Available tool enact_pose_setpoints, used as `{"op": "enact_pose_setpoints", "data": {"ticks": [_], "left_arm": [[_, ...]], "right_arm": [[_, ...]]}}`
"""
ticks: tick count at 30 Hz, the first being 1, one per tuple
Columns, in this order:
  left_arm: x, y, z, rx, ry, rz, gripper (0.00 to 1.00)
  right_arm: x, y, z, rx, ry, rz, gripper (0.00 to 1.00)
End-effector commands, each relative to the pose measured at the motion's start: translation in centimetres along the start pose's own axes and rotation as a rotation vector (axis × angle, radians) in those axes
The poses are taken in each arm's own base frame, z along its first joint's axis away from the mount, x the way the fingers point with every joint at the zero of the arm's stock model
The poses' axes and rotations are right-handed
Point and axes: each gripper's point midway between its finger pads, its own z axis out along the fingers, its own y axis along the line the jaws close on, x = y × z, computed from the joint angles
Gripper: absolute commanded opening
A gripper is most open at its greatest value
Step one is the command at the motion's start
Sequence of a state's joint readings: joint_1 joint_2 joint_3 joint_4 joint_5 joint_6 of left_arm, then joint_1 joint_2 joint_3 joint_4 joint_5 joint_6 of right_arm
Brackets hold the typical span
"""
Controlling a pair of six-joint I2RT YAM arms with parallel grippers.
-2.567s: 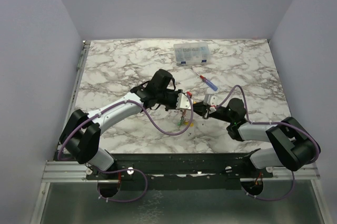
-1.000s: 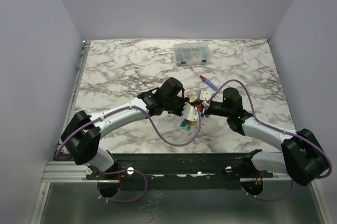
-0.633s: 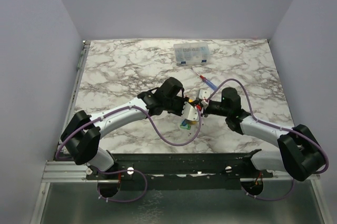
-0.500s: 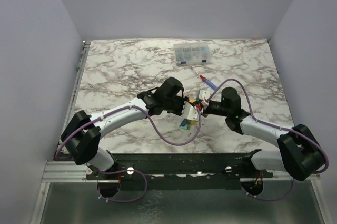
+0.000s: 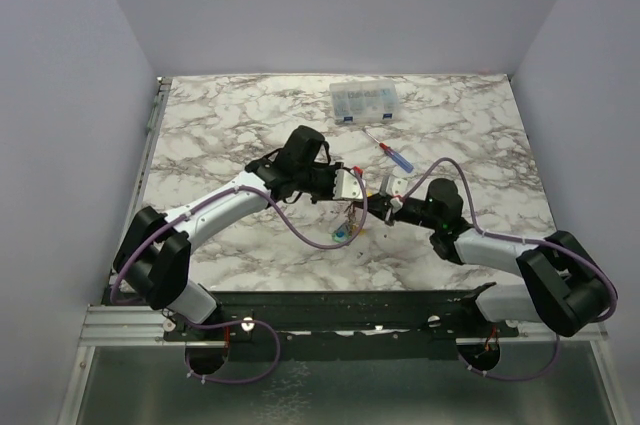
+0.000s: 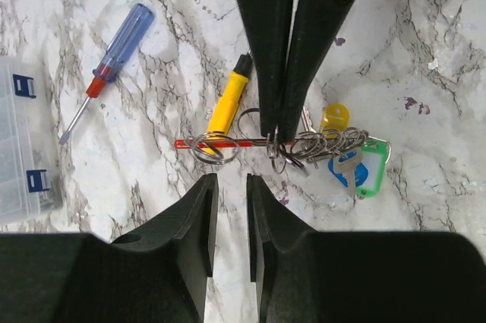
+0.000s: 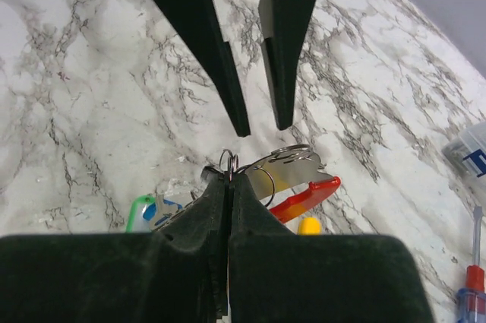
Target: Remove the keys from the keyring
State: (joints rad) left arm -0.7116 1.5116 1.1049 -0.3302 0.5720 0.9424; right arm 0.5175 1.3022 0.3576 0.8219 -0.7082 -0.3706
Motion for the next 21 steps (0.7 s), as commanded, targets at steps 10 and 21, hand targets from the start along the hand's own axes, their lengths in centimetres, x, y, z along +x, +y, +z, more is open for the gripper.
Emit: {"op": "enact_pose_setpoints", "data": {"ticks": [10,21], "left_arm": [[-1.2,-0.6,0.6,0.014,-0.122,-0.064,0.27],[-1.8,-1.1,-1.0,0.011,-0.111,-0.176,0.39]], "right_arm": [[-1.4,-0.1,0.2,0.018,-0.104,-0.033,0.01],[-1.5,-0.2,0.2,0.018,-0.103,-0.038,0.01]]}}
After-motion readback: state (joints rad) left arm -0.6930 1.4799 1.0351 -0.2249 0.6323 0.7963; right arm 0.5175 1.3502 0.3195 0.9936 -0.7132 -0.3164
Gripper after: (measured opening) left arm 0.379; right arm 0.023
